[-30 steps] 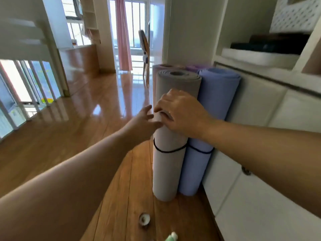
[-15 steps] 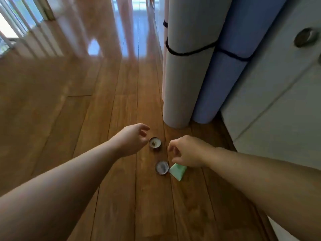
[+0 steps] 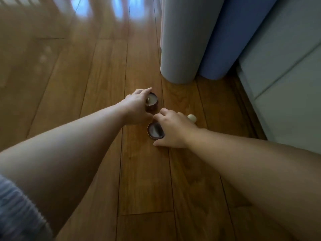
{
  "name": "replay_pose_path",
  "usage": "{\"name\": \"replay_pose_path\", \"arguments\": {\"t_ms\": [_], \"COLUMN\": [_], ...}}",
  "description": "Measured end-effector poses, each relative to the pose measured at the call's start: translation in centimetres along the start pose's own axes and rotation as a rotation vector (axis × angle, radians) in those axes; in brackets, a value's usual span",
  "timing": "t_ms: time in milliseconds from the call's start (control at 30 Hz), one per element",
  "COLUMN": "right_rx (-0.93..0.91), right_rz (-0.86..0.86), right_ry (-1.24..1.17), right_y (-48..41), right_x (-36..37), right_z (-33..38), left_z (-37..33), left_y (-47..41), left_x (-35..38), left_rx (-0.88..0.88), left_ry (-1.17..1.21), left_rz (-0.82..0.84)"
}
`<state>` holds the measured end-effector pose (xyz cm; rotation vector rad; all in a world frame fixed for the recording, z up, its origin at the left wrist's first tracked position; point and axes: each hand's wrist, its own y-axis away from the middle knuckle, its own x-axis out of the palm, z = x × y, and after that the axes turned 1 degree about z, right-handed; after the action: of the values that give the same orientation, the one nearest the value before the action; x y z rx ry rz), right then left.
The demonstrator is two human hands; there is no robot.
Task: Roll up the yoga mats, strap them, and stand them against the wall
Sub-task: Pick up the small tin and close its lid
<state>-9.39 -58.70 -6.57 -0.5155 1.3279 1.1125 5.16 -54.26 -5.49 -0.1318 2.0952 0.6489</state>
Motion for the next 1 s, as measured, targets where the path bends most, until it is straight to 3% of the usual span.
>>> {"name": "replay_pose_path", "arguments": {"t_ms": [167,300,633,867,1000], "right_rx": [0.032,-0.015,0.181,0.266,0.232], "right_rz": [-0.055,-0.099,-0.499,-0.479,-0.365], "right_ry": [-0.083,-0.080,-0.722,-0.669,-0.623], "right_y": [0.6,1.8,1.4,0.6,0.2], "right_x": [0.7,0.8,1.0,2.6,2.3], "right_z": [0.4,-0.9,-1.3,-0.9,-0.6], "left_z": [0.7,1.8,1.7,1.6,1.5], "left_y": [0.8,1.9,4.0,4.2,4.2], "left_x": [2.0,3.6,6.3,6.1,5.7], "left_rx": [0.040,0.050,0.060,0.002,-0.022], "left_ry": [-0.082,0.037,0.311,0.332,0.337], "left_rz": [-0.106,-0.181,-0.253,-0.243,-0.216]}}
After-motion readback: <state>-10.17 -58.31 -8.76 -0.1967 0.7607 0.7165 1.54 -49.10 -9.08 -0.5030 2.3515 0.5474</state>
